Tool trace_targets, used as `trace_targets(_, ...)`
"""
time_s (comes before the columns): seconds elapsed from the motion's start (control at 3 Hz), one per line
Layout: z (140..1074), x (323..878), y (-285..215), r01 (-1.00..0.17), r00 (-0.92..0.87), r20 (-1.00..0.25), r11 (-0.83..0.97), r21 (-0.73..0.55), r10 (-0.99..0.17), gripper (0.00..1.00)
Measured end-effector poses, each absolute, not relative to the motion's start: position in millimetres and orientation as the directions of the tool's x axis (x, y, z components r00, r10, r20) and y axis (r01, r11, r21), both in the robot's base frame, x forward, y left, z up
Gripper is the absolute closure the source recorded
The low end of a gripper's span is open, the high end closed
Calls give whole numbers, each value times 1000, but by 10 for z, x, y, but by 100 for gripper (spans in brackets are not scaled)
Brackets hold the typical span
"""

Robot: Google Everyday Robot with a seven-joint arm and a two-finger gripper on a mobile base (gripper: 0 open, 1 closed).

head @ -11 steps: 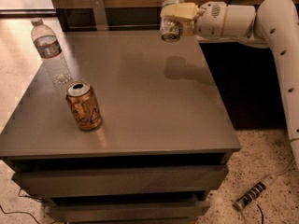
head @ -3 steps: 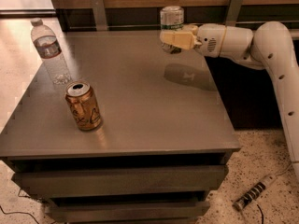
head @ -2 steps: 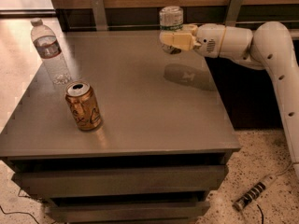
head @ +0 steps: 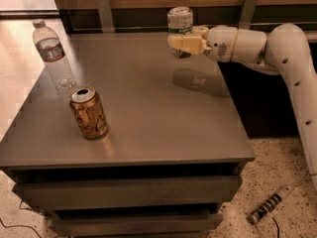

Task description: Knock 7up can over

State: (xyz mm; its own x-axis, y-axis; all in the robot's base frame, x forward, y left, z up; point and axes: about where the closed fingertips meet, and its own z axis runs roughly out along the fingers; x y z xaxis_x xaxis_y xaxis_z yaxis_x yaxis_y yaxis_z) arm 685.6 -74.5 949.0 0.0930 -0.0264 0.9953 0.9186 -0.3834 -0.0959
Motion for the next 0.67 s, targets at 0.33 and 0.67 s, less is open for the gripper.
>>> trace_targets(0.33, 9393, 6868, -759, 922, 36, 999, -385, -38, -14, 100)
trace_targets(0.67, 9260, 6918, -818, 924, -22, 1000, -382, 27, 19, 100)
